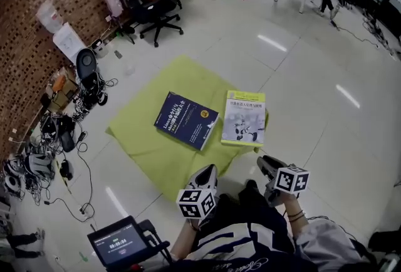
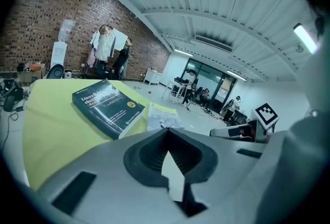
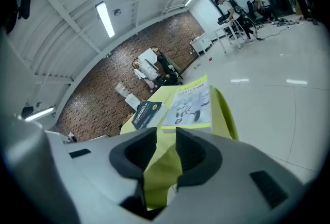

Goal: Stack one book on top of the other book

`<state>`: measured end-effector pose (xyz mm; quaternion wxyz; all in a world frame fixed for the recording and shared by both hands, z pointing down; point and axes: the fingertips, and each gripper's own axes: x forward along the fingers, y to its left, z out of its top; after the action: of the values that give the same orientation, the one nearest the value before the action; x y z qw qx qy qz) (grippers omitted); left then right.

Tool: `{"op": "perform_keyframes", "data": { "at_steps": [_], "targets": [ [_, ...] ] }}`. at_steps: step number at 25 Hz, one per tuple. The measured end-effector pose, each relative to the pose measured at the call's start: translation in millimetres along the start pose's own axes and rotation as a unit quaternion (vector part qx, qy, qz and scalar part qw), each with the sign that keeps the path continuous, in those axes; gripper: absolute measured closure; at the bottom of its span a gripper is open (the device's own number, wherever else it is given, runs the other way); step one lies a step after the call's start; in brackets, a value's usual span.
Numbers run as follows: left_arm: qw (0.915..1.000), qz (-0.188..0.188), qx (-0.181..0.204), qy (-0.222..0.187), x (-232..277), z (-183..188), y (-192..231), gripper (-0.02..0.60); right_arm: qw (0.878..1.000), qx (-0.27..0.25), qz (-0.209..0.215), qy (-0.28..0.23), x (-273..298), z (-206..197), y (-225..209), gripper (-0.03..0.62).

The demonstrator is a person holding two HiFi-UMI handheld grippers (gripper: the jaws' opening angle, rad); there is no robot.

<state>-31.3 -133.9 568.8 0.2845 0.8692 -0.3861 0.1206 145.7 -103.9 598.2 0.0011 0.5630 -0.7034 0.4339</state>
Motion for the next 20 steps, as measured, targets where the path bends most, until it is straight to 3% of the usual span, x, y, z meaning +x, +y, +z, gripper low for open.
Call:
{"op": "perform_keyframes", "data": {
  "at_steps": [9,13,16,20],
  "targets": [
    [0.9974,0.065,-0.024,-0.023,28,38,26,0.578,0.996,-0.016,-0.026,0.082,72,30,-82,0.37],
    [0.9942,0.098,-0.031,-0.032,37,51,31,0.578,0.993,0.013,-0.037,0.115,104,29,-120,0.312],
    [0.9914,0.123,-0.034,-0.03,43,51,32,0.578,0.99,0.055,-0.015,0.132,119,26,-134,0.303],
    [0.9866,0.156,-0.042,-0.027,47,51,36,0.578,0.977,0.131,0.055,0.157,133,18,-127,0.304]
  ]
}}
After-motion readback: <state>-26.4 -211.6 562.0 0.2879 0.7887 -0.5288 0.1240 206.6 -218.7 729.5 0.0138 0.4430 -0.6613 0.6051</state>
